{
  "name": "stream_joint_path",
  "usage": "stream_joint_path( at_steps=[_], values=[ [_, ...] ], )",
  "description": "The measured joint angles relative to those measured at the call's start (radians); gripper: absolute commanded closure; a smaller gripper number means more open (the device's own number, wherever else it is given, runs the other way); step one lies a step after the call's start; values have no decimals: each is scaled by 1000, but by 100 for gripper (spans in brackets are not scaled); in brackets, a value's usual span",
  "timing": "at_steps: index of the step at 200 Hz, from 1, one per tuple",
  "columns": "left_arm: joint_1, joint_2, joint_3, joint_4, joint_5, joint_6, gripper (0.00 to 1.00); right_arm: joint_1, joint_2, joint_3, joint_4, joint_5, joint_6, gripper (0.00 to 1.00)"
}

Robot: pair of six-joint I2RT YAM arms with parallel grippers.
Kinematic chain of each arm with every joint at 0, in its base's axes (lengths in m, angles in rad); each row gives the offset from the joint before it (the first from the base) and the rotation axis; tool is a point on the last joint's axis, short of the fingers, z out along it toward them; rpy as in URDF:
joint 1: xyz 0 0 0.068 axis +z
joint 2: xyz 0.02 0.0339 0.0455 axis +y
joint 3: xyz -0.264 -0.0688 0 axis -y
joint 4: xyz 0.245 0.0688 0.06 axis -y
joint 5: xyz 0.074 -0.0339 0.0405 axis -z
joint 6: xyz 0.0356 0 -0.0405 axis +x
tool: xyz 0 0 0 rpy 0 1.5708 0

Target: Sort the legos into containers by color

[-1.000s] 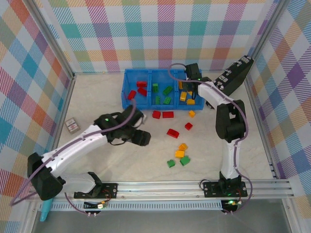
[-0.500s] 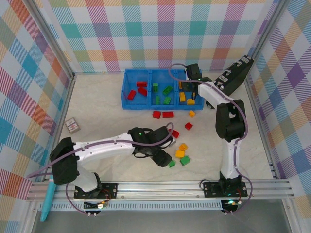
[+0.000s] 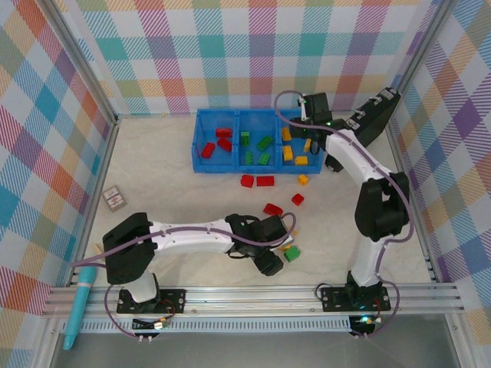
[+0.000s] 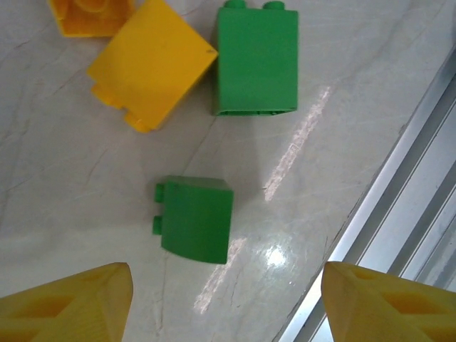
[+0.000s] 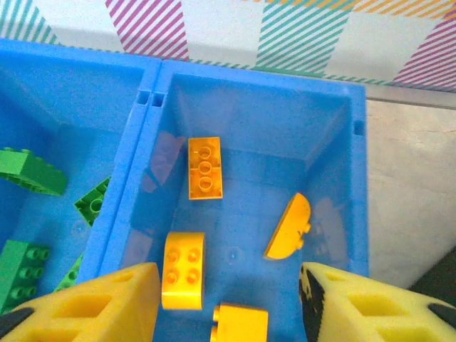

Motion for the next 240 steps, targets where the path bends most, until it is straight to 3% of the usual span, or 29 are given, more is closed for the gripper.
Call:
stream_joint_path(
  at_steps=[47, 95, 151, 206, 240],
  values=[
    [-13, 55, -5, 37, -33, 5, 34, 0, -145, -151, -27, -6, 59, 43],
    [-14, 115, -8, 41, -97, 5, 36, 0, -349, -386, -54, -103, 179, 36],
    [-14, 142, -20, 69, -122, 8, 66, 0, -491, -534, -120, -164, 257, 34],
    [-14, 127, -32, 78, -123, -11, 81, 5, -575, -708, -156, -264, 373, 33],
    [-3, 84, -58, 49, -134, -11, 83, 42, -610, -792, -184, -296, 429, 33]
  ],
)
